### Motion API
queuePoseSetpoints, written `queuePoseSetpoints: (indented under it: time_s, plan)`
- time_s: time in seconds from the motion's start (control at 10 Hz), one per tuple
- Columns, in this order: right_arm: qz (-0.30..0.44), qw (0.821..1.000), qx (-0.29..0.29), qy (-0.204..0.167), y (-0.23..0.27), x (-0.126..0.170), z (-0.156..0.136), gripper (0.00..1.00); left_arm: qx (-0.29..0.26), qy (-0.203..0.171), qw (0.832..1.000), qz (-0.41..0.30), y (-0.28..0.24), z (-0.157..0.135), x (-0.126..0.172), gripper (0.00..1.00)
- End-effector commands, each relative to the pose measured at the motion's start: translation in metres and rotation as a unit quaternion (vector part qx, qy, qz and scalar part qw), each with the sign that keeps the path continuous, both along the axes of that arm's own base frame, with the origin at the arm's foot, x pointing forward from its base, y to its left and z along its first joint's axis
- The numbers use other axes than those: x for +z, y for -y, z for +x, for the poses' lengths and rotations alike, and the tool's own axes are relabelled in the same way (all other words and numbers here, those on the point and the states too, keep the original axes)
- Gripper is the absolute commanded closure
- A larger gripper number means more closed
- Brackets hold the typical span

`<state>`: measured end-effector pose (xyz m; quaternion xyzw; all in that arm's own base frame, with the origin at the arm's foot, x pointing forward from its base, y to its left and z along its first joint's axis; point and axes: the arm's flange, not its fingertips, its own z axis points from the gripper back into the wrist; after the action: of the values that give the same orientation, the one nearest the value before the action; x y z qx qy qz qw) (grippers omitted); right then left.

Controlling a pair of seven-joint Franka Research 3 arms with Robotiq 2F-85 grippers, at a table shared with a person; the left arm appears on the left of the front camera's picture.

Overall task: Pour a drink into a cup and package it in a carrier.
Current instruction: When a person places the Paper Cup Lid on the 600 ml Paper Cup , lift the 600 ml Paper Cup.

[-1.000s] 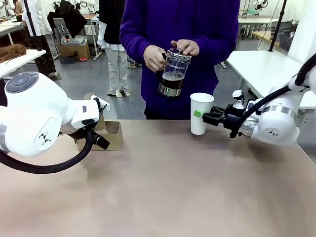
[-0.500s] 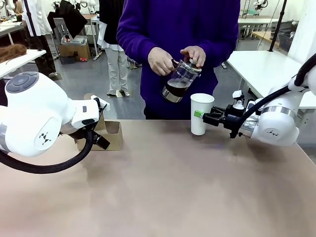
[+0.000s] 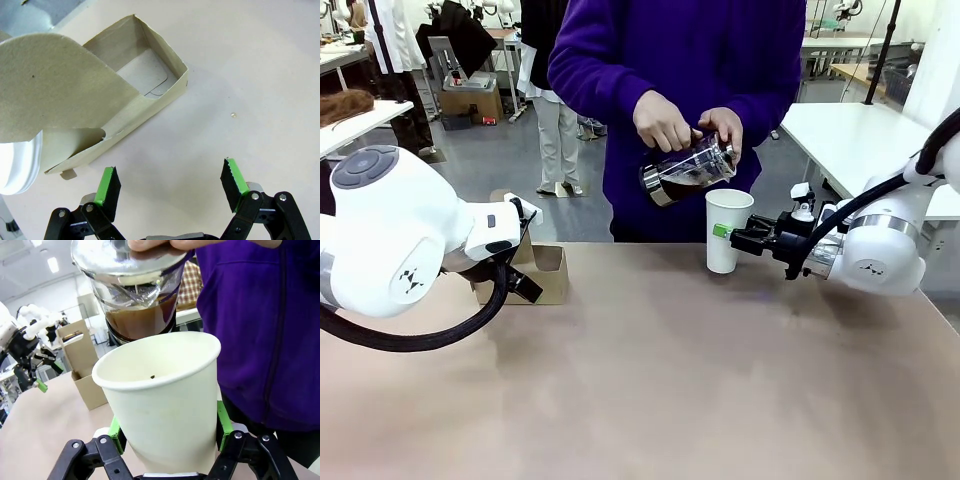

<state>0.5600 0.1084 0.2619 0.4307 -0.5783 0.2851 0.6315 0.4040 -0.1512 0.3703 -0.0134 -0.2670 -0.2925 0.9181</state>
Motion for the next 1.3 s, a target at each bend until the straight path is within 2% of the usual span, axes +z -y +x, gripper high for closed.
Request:
queuePoseSetpoints:
  time_s: [0.0, 1.2]
  plan:
    - [0.004, 1.000, -0.003, -0.001, -0.0018, 0.0047, -0.0049, 0.20, 0.000, 0.000, 1.000, -0.001, 0.0000, -0.0002, 0.0003, 0.00]
    - [0.004, 1.000, -0.003, -0.001, -0.0018, 0.0047, -0.0049, 0.20, 0.000, 0.000, 1.000, -0.001, 0.0000, -0.0002, 0.0003, 0.00]
